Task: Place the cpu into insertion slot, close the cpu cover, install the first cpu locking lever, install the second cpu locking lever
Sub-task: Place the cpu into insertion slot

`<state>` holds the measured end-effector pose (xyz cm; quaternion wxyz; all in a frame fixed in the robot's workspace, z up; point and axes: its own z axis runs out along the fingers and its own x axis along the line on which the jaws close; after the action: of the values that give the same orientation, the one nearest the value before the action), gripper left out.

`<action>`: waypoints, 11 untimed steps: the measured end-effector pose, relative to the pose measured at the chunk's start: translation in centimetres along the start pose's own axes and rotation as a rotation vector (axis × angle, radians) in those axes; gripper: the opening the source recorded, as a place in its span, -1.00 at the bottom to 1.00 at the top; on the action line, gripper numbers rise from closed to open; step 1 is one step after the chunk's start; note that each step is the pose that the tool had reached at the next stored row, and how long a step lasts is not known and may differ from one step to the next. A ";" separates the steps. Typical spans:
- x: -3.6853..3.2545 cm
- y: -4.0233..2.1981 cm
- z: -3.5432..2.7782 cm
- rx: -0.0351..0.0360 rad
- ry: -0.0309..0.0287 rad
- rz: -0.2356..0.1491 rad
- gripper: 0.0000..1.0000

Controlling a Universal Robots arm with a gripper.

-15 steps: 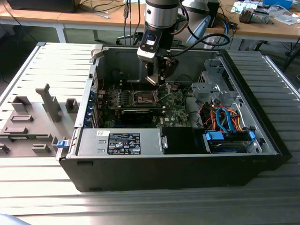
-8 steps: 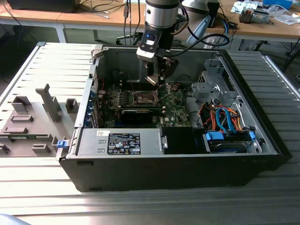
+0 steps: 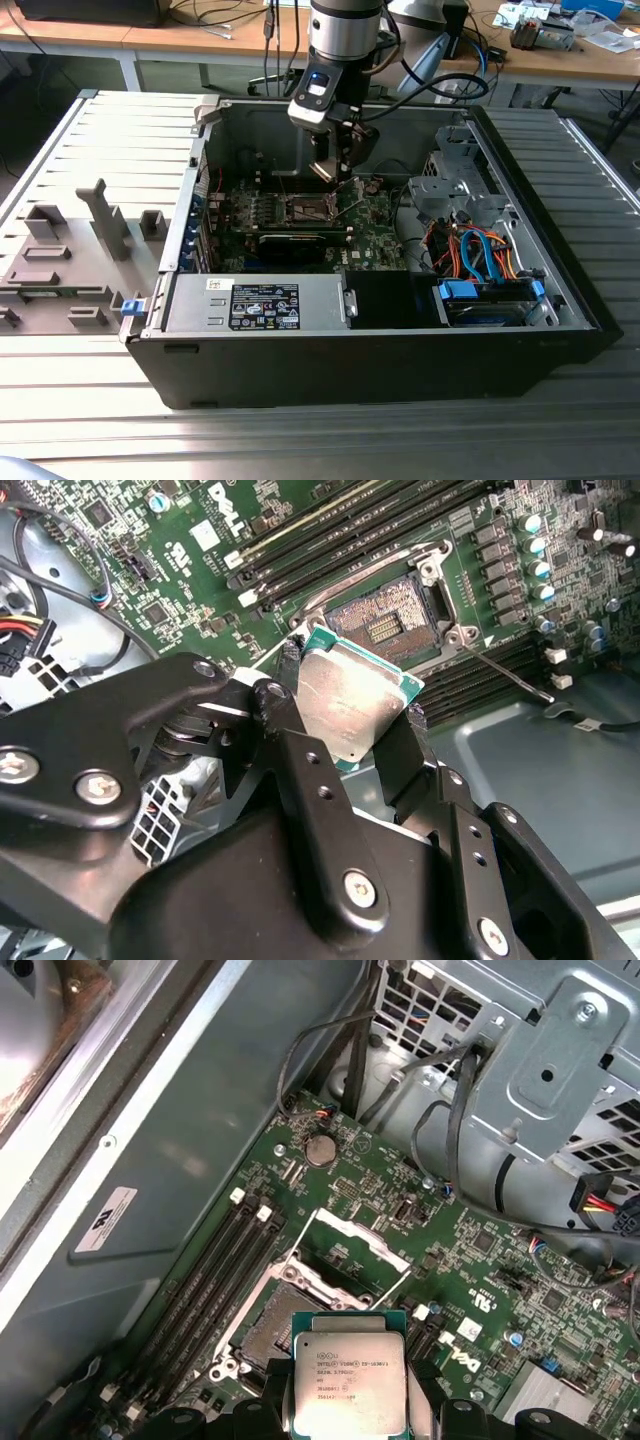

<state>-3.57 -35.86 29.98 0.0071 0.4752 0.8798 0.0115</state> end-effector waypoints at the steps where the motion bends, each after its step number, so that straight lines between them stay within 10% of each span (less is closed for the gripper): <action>1: 0.00 0.00 0.00 0.0000 -0.0001 0.004 0.08; 11: 0.00 0.00 0.01 0.0001 -0.0014 0.048 0.08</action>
<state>-3.57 -35.86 29.97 0.0074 0.4960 0.8682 0.0112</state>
